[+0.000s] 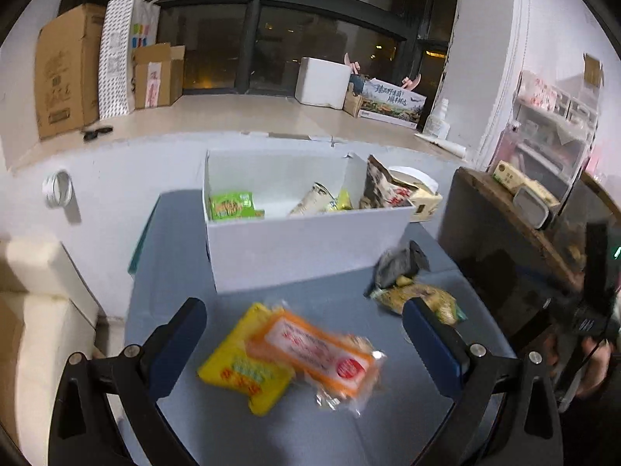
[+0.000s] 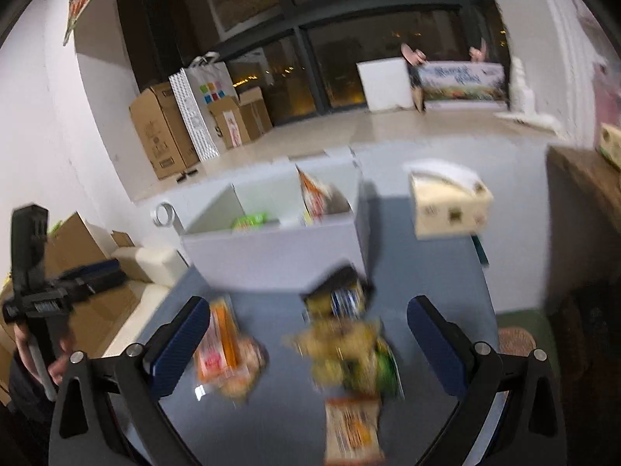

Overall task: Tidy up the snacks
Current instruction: 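Grasp the dark snack packet with the right gripper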

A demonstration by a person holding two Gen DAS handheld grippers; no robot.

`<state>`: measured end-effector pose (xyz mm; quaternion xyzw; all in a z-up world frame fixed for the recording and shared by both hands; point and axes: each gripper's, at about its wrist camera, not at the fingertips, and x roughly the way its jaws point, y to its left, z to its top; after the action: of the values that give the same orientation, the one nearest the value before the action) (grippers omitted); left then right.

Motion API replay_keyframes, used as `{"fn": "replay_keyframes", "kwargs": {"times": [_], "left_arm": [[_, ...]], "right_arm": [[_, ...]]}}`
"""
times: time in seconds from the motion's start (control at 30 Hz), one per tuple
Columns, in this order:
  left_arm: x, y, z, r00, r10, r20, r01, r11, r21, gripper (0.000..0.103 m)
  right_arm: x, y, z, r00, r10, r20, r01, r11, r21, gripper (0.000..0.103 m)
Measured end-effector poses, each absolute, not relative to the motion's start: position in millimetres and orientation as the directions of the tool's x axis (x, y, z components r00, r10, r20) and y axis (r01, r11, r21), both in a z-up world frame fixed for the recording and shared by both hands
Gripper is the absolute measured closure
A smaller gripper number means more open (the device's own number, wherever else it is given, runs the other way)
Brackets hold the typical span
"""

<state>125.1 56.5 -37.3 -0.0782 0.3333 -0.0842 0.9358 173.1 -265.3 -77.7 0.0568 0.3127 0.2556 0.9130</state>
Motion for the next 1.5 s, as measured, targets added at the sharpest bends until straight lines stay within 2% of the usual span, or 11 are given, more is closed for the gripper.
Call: {"fn": "replay_keyframes", "kwargs": {"times": [0.2,0.37,0.47,0.7,0.83,1.03,1.07,1.1,1.13,1.3,1.5], "left_arm": [[101,43,-49,0.760,-0.180,-0.625,0.093,0.981,-0.169,0.000],[90,33,-53,0.753,-0.187,-0.631,0.105,0.981,-0.165,0.000],[88,31,-54,0.758,-0.182,-0.627,0.105,0.982,-0.158,0.000],[89,33,-67,0.732,-0.193,-0.654,0.090,0.978,-0.188,0.000],[86,38,-76,0.718,-0.182,-0.672,0.070,0.979,-0.190,0.000],[84,50,-89,0.702,-0.166,-0.693,0.036,0.979,-0.199,0.000],[84,52,-90,0.699,-0.163,-0.696,0.029,0.979,-0.200,0.000],[84,53,-91,0.698,-0.161,-0.698,0.025,0.979,-0.201,0.000],[84,55,-93,0.697,-0.158,-0.700,0.021,0.979,-0.201,0.000],[86,61,-98,0.690,-0.149,-0.708,0.001,0.979,-0.206,0.000],[93,56,-106,0.673,-0.146,-0.725,0.018,0.983,-0.181,0.000]], "right_arm": [[147,-281,-116,0.661,0.477,-0.579,-0.390,0.878,0.278,0.000],[152,-272,-128,0.636,0.481,-0.604,-0.422,0.872,0.250,0.000],[172,-260,-128,0.591,0.518,-0.618,-0.476,0.843,0.252,0.000],[244,-224,-127,0.557,0.500,-0.663,-0.521,0.832,0.191,0.000],[280,-201,-143,0.519,0.435,-0.735,-0.530,0.839,0.122,0.000],[303,-183,-157,0.522,0.400,-0.753,-0.532,0.843,0.080,0.001],[305,-184,-159,0.520,0.396,-0.757,-0.521,0.849,0.087,0.005],[306,-184,-160,0.519,0.391,-0.760,-0.512,0.854,0.090,0.035],[306,-186,-160,0.522,0.388,-0.760,-0.495,0.863,0.100,0.048],[294,-188,-153,0.550,0.393,-0.737,-0.512,0.856,0.074,0.051],[275,-205,-124,0.608,0.446,-0.656,-0.497,0.859,0.123,0.052]]}}
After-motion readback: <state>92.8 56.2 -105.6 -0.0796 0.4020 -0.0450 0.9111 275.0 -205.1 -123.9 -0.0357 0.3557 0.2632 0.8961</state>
